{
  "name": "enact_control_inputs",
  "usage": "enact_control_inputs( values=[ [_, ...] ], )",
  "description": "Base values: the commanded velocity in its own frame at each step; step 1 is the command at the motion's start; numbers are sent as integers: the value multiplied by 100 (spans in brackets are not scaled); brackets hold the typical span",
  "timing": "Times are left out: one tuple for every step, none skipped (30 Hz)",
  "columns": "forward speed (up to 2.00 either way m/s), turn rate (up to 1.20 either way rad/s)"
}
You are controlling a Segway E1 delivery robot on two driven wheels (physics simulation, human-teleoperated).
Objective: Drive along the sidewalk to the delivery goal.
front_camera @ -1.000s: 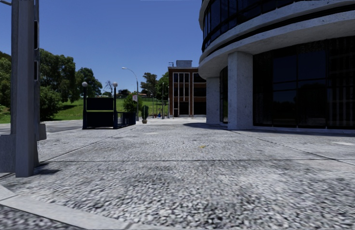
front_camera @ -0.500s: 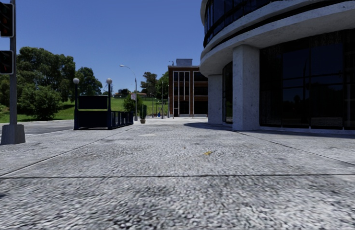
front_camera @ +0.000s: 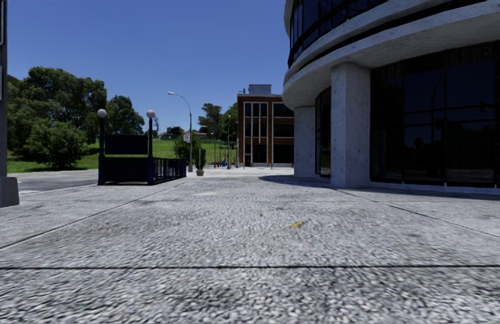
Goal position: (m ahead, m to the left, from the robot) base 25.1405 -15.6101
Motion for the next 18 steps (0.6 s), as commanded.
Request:
enact_control_inputs(
  values=[
    [50,0],
    [50,0],
    [49,0],
    [49,0],
    [56,0],
    [56,0],
    [67,0],
    [88,0],
    [88,0],
    [112,0],
    [122,0],
    [124,0],
    [124,0],
    [124,0],
    [124,0],
    [124,0],
    [124,0],
    [124,0]
  ],
)
